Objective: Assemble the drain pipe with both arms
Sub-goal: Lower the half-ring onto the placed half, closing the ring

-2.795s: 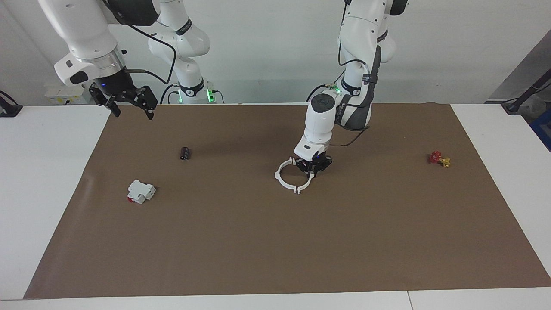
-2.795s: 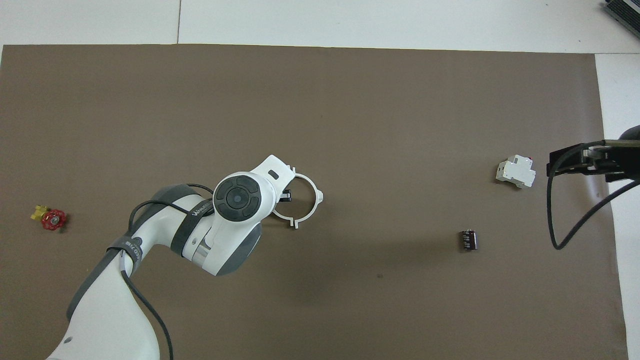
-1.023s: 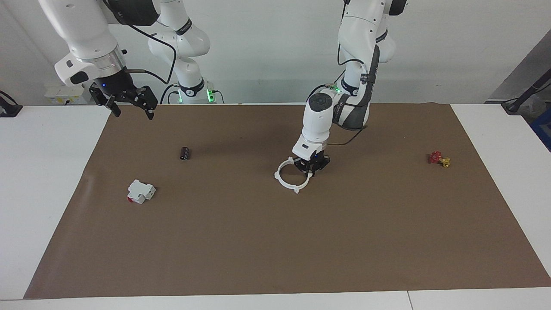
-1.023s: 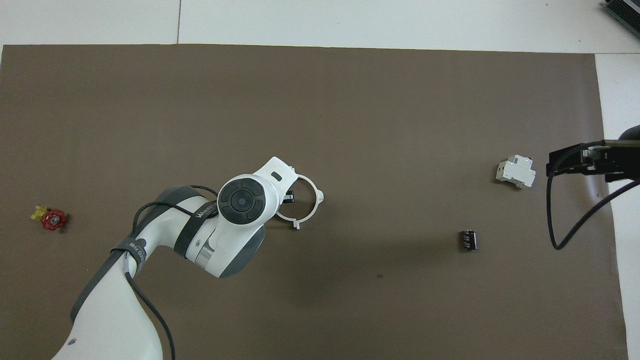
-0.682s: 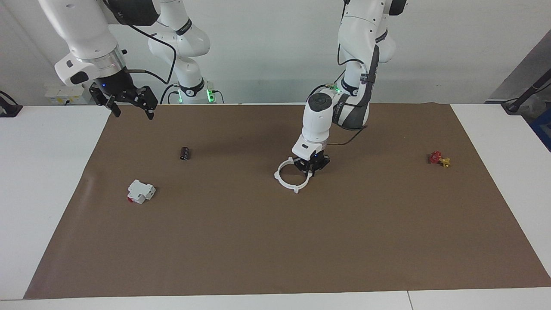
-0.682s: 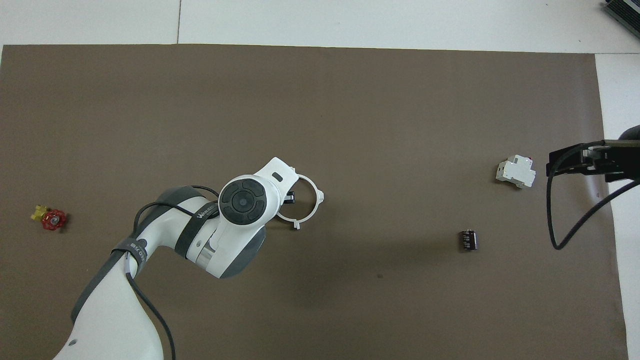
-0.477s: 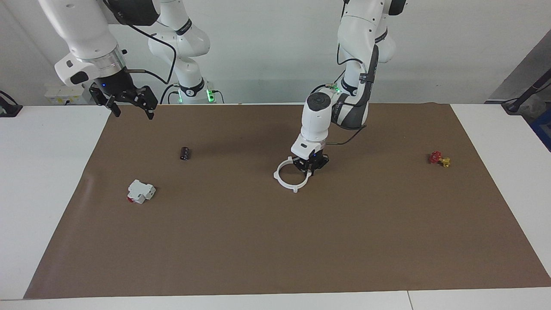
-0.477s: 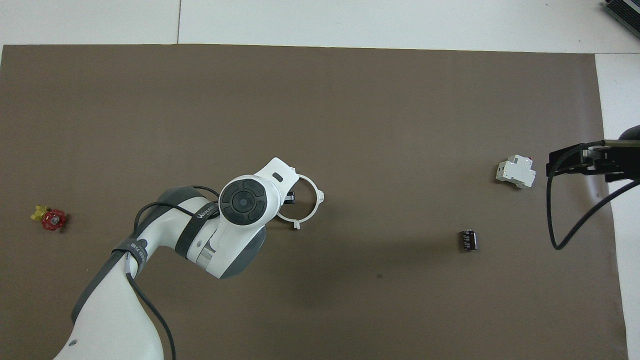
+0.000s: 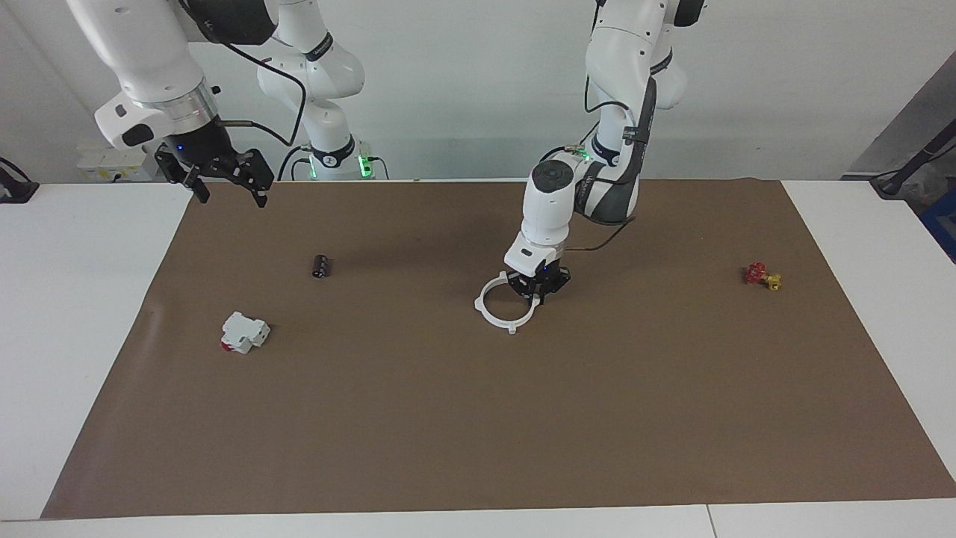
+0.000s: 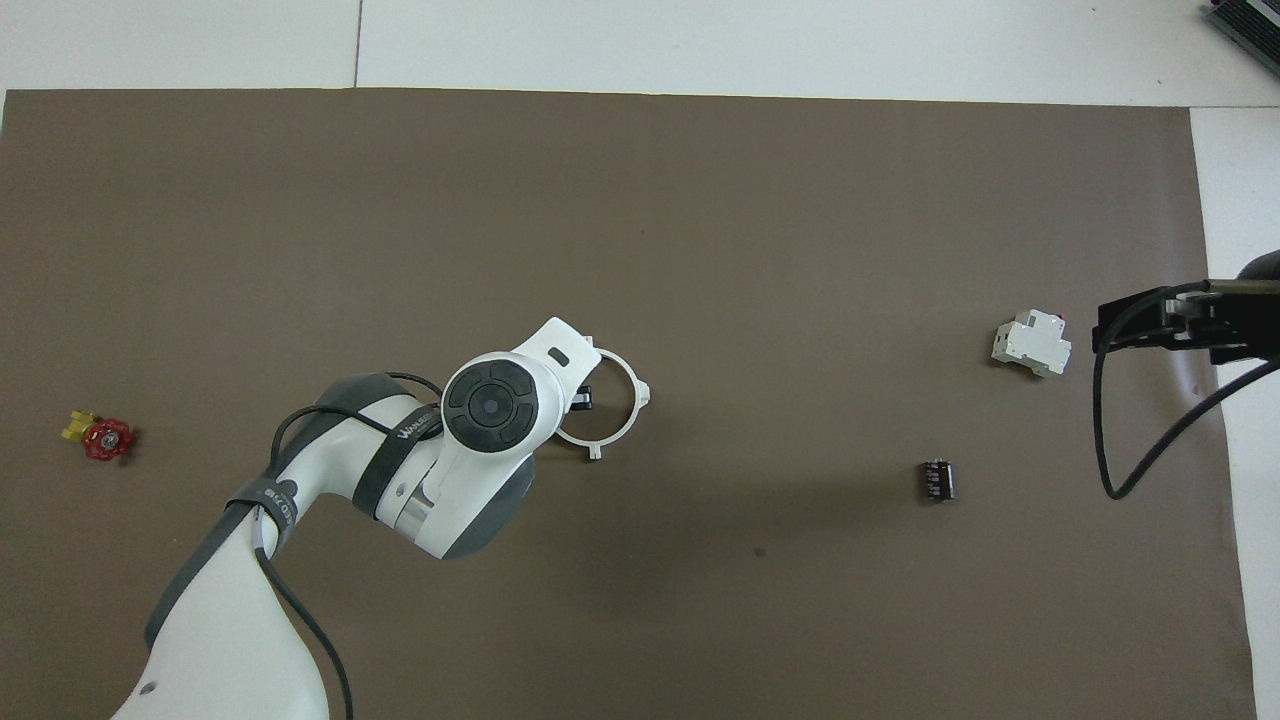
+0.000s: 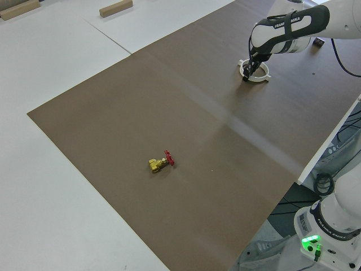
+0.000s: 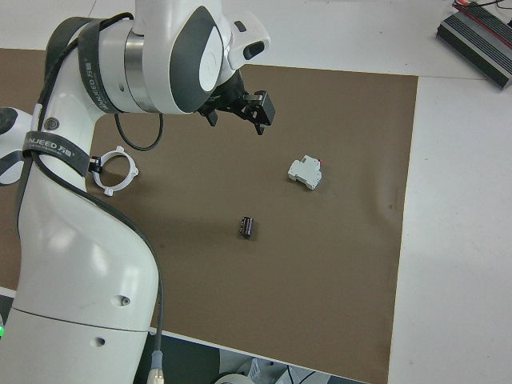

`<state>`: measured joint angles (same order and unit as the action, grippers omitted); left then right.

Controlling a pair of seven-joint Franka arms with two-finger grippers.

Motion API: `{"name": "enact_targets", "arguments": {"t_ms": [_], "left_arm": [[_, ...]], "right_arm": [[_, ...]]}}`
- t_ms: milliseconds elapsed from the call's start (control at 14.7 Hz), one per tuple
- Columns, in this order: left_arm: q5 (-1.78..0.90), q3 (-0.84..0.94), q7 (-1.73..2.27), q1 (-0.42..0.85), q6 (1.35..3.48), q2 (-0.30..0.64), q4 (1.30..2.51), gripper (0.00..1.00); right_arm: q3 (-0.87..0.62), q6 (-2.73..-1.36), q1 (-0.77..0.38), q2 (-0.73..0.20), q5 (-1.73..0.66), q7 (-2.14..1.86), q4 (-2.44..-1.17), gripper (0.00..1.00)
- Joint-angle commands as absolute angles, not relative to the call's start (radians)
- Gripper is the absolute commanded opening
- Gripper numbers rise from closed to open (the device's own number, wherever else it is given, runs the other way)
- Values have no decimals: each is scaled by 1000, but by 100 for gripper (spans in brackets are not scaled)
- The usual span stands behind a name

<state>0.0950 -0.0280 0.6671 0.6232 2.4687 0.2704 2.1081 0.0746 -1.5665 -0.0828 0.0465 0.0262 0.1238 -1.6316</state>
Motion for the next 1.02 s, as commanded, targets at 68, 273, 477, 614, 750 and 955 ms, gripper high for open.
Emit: {"name": "enact_targets", "arguments": {"t_ms": [68, 273, 477, 614, 750, 955], "left_arm": [[110, -41, 673, 646, 2457, 250, 2138, 0], [109, -41, 676, 644, 2457, 250, 2137, 0], [110, -40, 673, 640, 2456, 249, 2135, 85], [109, -40, 673, 638, 2456, 241, 2134, 100], [109, -40, 670, 632, 2447, 221, 2126, 100], [109, -41, 666, 583, 2421, 157, 2126, 100]], "right_arm": [[74, -1574, -78, 69, 23, 100, -1654, 100], [74, -1574, -78, 69, 23, 100, -1654, 100], [74, -1574, -80, 69, 23, 100, -1654, 100], [74, -1574, -78, 69, 23, 100, -1654, 100], [74, -1574, -78, 69, 23, 100, -1654, 100], [74, -1574, -78, 69, 23, 100, -1654, 100]]}}
